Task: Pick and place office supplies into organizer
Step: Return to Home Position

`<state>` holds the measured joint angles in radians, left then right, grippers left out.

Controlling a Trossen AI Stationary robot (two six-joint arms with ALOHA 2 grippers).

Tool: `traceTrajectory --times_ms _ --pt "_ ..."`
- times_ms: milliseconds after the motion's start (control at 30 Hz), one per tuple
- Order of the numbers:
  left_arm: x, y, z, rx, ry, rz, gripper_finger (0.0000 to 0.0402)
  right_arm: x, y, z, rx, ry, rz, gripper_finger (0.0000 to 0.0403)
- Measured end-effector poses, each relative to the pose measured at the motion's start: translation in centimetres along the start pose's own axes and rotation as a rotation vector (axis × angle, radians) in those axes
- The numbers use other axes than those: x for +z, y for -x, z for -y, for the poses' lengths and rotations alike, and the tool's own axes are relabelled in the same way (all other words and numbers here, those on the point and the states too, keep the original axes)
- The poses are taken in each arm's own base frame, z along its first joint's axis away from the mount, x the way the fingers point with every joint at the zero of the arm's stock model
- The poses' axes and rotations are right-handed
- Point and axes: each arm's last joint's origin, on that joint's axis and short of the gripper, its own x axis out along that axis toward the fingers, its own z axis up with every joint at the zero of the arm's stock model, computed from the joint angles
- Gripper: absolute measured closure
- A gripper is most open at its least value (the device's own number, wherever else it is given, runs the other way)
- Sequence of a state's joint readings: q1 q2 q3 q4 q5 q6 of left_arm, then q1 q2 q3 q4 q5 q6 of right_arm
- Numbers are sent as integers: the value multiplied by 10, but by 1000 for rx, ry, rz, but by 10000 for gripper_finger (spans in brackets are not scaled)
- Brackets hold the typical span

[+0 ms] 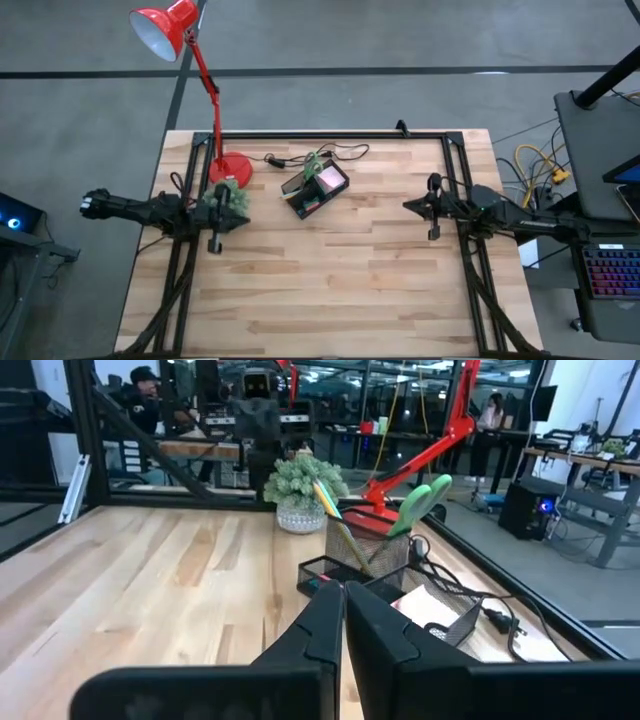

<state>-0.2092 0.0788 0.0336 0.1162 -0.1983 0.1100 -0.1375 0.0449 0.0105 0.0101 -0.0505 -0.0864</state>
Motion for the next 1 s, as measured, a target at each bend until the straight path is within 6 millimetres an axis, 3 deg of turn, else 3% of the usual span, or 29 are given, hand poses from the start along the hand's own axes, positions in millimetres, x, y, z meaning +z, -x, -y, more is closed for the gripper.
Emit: traceTrajectory --times_ms 100,267,767,1000 --pt "1 0 3 -97 -2 21 402 0 0 0 -12 0 -5 394" --pt "-2 -2 2 -62 -16 50 402 -1 0 1 -51 12 -13 394" --pt "-14 -7 -15 166 -91 -90 402 -1 0 1 -51 18 -14 394" --pt "-16 -3 -16 100 -19 -88 402 -1 0 1 -51 25 -14 394"
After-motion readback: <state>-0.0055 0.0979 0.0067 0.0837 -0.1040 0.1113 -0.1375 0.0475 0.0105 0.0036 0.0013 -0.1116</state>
